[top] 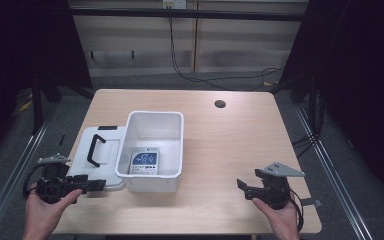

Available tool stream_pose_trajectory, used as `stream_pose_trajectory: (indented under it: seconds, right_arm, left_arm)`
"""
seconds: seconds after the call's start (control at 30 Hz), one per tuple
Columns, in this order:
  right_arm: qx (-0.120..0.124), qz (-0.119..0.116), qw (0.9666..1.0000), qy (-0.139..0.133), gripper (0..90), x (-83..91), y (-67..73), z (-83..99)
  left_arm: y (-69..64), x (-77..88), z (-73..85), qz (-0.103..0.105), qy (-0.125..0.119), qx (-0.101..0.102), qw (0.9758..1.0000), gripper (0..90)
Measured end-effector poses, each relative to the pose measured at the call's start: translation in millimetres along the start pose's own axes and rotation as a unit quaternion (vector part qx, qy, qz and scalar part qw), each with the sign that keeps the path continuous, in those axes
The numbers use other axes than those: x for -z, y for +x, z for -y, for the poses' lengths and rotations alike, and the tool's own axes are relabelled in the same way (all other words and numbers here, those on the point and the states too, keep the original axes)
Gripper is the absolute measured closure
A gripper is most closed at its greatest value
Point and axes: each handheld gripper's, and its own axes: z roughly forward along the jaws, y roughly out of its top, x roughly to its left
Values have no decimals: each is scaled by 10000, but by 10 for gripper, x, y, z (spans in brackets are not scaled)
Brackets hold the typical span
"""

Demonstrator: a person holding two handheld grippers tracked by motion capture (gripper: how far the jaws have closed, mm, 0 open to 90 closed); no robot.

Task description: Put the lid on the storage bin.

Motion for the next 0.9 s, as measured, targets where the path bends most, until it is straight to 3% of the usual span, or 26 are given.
stream_pose_trajectory:
  seconds: [0.37, 0.57, 0.67, 0.73, 0.9]
  right_arm:
    - [-123, -55, 9999, 9, 250, 3, -19, 12]
    - [-167, -80, 9998, 33, 250, -2, -30, 17]
    - [-130, -81, 9999, 57, 250, -9, -28, 15]
    - [-135, -85, 9998, 86, 250, -12, -24, 14]
    - [-136, -84, 9998, 144, 250, -13, -20, 18]
  left_arm:
    - [114, 59, -334, -213, 174, 97, 9996, 466]
    - [191, 46, -527, -409, 457, 89, 9981, 512]
    - [253, 20, -644, -676, 719, 133, 9950, 528]
    - [286, 11, -693, -763, 740, 230, 9941, 545]
    - [348, -14, -770, -824, 939, 300, 9917, 553]
